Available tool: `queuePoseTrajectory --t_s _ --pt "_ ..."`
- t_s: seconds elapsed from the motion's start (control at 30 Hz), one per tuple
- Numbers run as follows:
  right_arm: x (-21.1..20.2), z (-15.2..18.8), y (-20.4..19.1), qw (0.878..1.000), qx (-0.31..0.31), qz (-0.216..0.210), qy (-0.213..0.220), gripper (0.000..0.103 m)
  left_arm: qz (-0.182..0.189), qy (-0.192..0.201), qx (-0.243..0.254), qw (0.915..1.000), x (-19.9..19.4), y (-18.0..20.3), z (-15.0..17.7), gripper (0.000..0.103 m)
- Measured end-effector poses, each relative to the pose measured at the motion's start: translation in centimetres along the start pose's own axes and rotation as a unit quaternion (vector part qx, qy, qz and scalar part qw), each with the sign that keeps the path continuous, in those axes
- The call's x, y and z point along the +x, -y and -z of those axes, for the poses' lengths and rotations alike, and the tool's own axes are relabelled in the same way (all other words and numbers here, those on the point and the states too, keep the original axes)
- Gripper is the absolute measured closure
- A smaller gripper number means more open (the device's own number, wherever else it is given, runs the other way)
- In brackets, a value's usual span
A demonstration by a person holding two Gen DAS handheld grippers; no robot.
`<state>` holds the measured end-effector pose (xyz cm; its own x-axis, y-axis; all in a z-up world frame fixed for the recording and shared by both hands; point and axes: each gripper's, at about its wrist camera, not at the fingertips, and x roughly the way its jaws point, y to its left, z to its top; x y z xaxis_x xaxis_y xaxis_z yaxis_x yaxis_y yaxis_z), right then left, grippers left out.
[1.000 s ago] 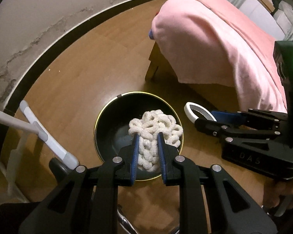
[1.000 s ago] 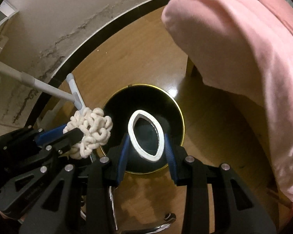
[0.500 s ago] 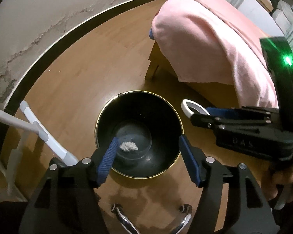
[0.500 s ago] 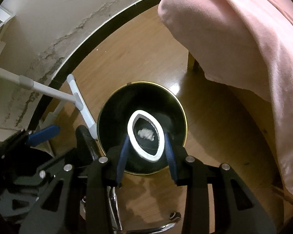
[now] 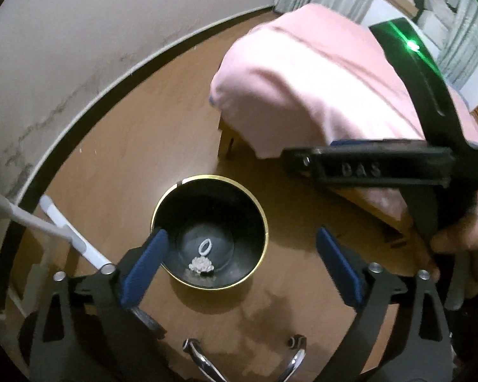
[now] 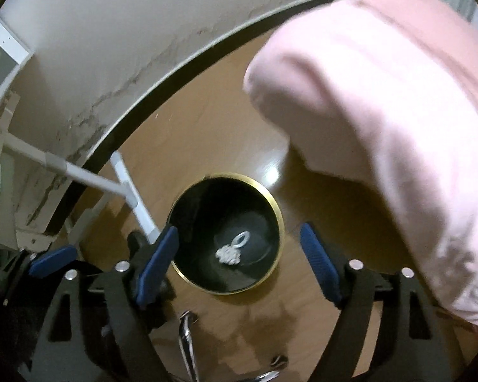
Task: Collect trash
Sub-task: 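Return both tools to the desk toward the wrappers and plastic bag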
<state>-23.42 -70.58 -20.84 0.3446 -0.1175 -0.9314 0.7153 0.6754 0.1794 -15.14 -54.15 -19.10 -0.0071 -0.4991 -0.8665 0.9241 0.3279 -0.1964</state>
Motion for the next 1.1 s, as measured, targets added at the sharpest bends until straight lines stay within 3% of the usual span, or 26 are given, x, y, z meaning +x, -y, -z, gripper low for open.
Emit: queuePoseTrajectory --t_s 0.1,0.23,0.37,0.47,0.63,0.73,0.87,0.97,1.1 --pt "-4.6 -0.8 -0.8 0.999 -0.007 0.020 0.038 0.019 0.002 0.024 0.006 0.9997 -4.7 0.8 -0.5 0.010" --pt "-10.2 -1.5 -4.3 0.995 -0.037 0.019 0.086 0.018 -0.009 0.061 -0.012 0.9980 -12.7 -1.0 0.1 0.009" --pt "-14.4 -1.2 -11.9 0.988 -0.096 -0.018 0.120 0.017 -0.058 0.123 -0.043 0.9897 -21.3 -6.1 2.8 0.007" --pt "-15.9 -0.4 -19.9 0.977 -0.162 -0.062 0.127 0.017 -0.150 0.165 -0.090 0.9706 -27.9 -12.9 7.4 0.007" --pt "-15.7 2.6 -34.2 0.945 -0.276 -0.136 0.114 0.017 -0.283 0.168 -0.155 0.9313 -35.4 -22.1 15.6 0.007" --pt "-14.5 5.3 -42.2 0.924 -0.330 -0.173 0.089 0.017 -0.340 0.163 -0.197 0.9048 -39.3 -26.9 21.2 0.007" --pt "-12.8 9.5 -51.0 0.898 -0.389 -0.201 0.055 0.017 -0.380 0.155 -0.238 0.8804 -43.4 -31.4 27.7 0.007" --pt "-11.4 12.1 -55.7 0.888 -0.415 -0.196 0.041 0.017 -0.383 0.158 -0.255 0.8737 -44.9 -33.4 30.3 0.007" --pt "-10.0 13.5 -58.9 0.886 -0.427 -0.178 0.036 0.017 -0.377 0.158 -0.256 0.8761 -45.4 -35.6 31.9 0.007"
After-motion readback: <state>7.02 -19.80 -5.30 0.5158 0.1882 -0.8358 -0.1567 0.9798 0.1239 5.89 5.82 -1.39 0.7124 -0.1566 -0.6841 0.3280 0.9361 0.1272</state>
